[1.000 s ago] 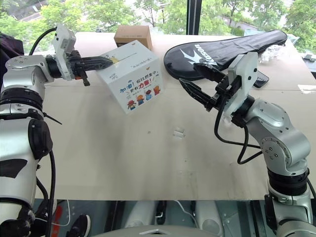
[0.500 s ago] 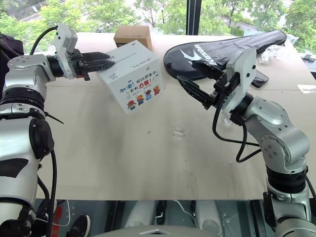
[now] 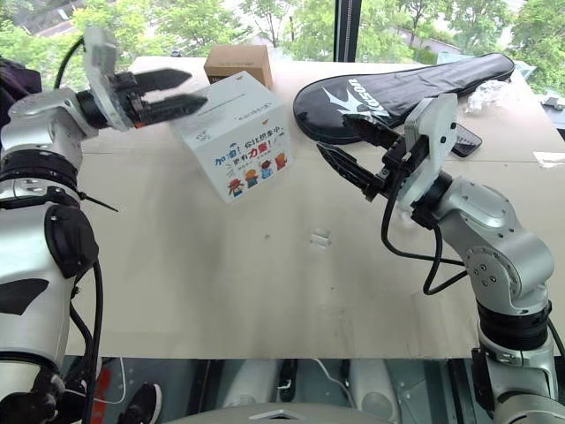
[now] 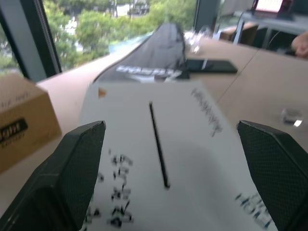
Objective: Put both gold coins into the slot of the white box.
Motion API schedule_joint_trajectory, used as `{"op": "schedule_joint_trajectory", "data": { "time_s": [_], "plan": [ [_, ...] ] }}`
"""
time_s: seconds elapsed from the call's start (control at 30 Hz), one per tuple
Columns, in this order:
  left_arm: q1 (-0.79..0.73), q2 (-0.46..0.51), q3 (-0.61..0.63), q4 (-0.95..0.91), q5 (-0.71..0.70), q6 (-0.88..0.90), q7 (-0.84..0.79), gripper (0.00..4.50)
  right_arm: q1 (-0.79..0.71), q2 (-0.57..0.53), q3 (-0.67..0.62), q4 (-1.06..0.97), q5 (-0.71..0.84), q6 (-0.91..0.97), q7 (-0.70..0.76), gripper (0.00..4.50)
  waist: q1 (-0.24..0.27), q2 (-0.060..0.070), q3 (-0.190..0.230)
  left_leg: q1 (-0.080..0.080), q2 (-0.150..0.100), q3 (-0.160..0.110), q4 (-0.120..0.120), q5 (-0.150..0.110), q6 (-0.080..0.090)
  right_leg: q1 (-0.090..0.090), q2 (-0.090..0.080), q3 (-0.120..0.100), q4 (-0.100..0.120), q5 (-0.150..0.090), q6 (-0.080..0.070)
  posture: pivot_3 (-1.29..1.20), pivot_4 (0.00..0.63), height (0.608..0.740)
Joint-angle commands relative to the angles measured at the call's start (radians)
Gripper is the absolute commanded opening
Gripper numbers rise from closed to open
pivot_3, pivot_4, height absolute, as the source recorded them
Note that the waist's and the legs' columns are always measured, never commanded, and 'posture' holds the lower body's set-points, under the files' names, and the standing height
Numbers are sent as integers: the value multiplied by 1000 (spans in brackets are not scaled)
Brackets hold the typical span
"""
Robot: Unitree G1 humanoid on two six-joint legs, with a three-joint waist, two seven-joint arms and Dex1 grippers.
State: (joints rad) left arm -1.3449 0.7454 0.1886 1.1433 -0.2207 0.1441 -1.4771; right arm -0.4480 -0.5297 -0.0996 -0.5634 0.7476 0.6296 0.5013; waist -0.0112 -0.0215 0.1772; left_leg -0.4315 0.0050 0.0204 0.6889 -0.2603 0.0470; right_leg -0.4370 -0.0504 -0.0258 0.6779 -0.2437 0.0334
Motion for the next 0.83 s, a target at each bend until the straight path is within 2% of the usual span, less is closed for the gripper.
{"op": "schedule_joint_trajectory", "data": {
  "time_s": [0.03,0.13,0.27,0.37,0.43,0.53,0.6,0.67,0.83],
  "plan": [
    [62,20,27,-257,-99,126,-61,4441,54,-19,-71,-43,26,-23,16,3040,-1,0,0,0,0,0,0,0,-1,0,0,0,0,0,0,0,150,740],
    [328,26,21,-716,-191,291,-10,4441,186,-45,-119,-49,23,-58,76,3040,-5,2,-1,3,0,0,-1,1,-1,2,-2,4,0,0,0,0,150,740],
    [798,-32,69,-1313,-288,452,219,4441,419,-75,-158,-27,-38,-149,184,3040,-6,2,-1,8,1,0,-4,1,-1,5,-4,11,0,0,0,0,150,740],
    [1050,-98,103,-1559,-349,533,375,4441,535,-85,-148,17,-103,-218,239,3040,-2,1,-1,12,1,1,-5,-2,2,6,-4,13,0,0,0,0,150,740],
    [1165,-143,99,-1649,-360,542,460,4441,581,-83,-132,53,-158,-279,266,3040,1,1,-1,18,1,1,-4,-2,3,12,-4,14,0,0,-1,0,150,740],
    [1414,-199,0,-1716,-218,386,538,4441,640,-73,-101,155,-246,-379,305,3040,1,4,-2,35,1,1,-6,-2,3,29,-4,14,-2,-1,-3,0,150,740],
    [1493,-223,-48,-1704,-172,330,578,4500,648,-68,-87,192,-264,-416,329,3901,1,4,-2,48,2,2,-8,-2,3,42,-4,15,-7,-3,-5,0,150,740],
    [1543,-254,-92,-1689,-139,284,615,4500,653,-61,-76,224,-270,-443,355,4458,3,4,-2,49,2,2,-8,-2,3,43,-4,15,-8,-4,-4,0,150,740],
    [1571,-281,-168,-1660,-64,203,683,4500,652,-46,-58,288,-295,-501,386,4458,9,4,-2,49,3,2,-8,-2,3,42,-5,15,-8,-3,-4,0,150,740]
  ]
}}
